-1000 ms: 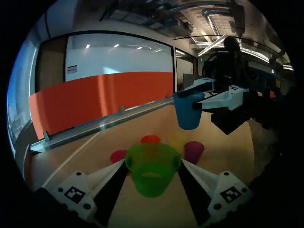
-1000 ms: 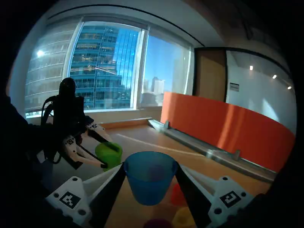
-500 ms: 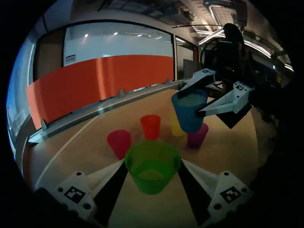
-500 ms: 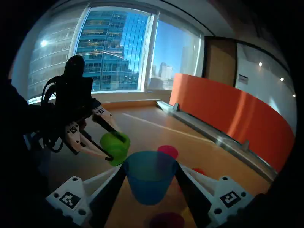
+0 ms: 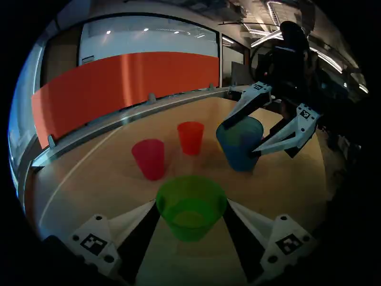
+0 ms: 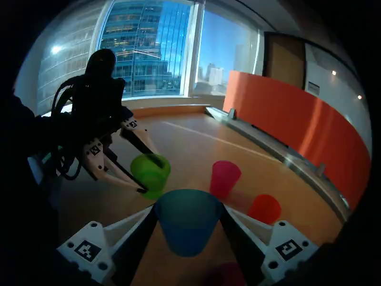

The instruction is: Pour water

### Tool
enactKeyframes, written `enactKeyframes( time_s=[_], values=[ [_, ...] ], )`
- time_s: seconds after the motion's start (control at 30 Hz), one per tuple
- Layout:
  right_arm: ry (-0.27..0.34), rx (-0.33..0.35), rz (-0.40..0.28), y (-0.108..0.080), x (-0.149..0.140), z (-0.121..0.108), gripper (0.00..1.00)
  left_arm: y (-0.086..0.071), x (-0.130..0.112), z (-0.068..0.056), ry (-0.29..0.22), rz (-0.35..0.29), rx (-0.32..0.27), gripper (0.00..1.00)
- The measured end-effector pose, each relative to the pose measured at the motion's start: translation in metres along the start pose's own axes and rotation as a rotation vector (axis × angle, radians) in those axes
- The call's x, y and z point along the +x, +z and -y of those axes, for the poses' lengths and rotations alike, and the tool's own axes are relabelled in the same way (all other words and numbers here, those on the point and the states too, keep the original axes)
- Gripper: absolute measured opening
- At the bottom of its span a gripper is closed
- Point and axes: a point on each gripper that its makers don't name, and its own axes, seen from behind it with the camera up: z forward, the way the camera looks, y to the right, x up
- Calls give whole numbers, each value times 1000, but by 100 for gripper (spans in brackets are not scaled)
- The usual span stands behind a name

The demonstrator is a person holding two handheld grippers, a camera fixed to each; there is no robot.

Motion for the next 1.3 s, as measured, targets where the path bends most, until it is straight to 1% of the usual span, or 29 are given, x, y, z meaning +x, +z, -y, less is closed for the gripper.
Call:
enactKeyframes(
  time_s=[0.2,0.47,0.67,0.87,1.1,1.3],
  values=[
    [4,10,32,12,-13,3,92,5,-11,1,-12,18,-8,87],
    [-2,19,59,23,-23,7,92,6,-21,0,-18,29,-13,87],
    [0,25,74,29,-29,11,92,6,-27,-1,-31,31,-16,87],
    [-7,23,80,33,-33,13,92,6,-34,1,-41,35,-12,87],
    [-1,23,83,38,-35,14,92,6,-36,1,-49,32,-15,87],
    [4,28,89,43,-39,17,92,4,-39,-2,-37,33,-18,87]
  ],
)
